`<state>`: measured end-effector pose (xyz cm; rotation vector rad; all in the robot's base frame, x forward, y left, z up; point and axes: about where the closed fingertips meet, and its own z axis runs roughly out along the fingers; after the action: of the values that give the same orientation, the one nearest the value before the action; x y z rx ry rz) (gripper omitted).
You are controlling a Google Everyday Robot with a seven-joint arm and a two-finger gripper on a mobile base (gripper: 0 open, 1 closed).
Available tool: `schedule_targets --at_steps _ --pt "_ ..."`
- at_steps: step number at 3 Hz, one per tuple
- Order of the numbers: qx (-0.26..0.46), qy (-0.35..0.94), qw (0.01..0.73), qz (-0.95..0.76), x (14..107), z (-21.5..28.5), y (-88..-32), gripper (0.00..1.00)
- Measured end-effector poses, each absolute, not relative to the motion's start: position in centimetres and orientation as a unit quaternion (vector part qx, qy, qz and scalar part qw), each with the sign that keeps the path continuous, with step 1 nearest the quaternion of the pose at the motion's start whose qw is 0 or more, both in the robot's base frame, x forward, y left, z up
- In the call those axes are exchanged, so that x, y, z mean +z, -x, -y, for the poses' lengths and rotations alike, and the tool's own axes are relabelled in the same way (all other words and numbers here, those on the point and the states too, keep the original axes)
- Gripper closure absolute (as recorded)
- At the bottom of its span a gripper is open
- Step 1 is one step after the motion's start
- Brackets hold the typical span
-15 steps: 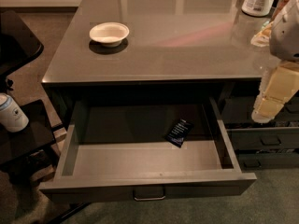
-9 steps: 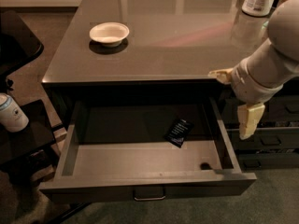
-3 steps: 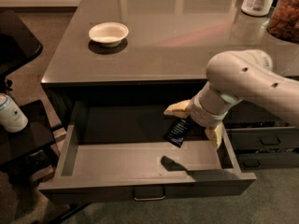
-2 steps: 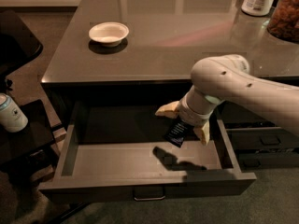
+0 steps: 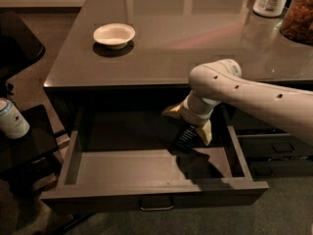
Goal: Pick rxbar blueberry from top drawer and place on counter
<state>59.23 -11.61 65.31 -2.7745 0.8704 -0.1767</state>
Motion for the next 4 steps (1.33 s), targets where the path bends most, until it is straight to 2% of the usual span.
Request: schedule_targets --at_steps 2,4 --pt "-0.086 0.946 0.137 -0.283 63.9 13.7 -60.1 0.0" --pt "-0.131 0.951 0.133 -0.247 61.9 13.6 -59.3 0.0"
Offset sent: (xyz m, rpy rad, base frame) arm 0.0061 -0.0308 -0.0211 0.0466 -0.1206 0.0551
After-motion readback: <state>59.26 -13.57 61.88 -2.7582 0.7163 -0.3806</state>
